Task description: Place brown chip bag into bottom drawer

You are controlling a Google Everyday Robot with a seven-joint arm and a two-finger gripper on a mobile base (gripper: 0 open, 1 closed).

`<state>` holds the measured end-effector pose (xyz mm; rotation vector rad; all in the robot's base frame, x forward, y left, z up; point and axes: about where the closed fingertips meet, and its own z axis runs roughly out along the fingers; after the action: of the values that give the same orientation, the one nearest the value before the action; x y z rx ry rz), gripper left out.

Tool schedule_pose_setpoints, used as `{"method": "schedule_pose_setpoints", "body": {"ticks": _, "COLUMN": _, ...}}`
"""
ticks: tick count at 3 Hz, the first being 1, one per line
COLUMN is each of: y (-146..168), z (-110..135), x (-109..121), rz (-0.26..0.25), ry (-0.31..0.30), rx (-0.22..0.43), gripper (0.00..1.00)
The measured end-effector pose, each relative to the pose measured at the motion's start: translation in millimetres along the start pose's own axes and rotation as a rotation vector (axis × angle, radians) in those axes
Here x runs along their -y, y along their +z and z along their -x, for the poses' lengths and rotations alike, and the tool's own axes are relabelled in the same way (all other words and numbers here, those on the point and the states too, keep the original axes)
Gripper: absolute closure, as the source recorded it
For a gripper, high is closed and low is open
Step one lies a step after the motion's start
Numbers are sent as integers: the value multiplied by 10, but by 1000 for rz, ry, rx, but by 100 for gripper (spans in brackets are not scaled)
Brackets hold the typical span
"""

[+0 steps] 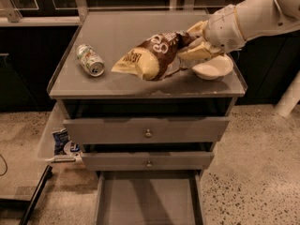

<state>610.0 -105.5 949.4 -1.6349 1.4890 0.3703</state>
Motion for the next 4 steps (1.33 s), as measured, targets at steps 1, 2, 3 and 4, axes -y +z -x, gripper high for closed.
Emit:
{"method": "schedule_pose_setpoints", "body": {"ticks": 1, "y": -432, "z": -207, "x": -509, "rz": 30, "ry": 52, "rx": -32, "gripper": 100}}
{"method": "schedule_pose_setpoints", "body": {"ticks": 2, "y": -425, "z": -206, "x": -512, "rz": 31, "ry": 51, "rx": -32, "gripper": 100}}
{"method": "schedule_pose_setpoints", "body": {"ticks": 3, "y": -382, "z": -328, "x": -784, "rz": 39, "ry": 53, "rx": -39, "gripper": 100}}
{"method": "schedule_pose_setpoints", "body": {"ticks": 4, "y": -276, "z": -747, "x": -1257, "rz": 2, "ry": 96, "rx": -24, "gripper": 100}}
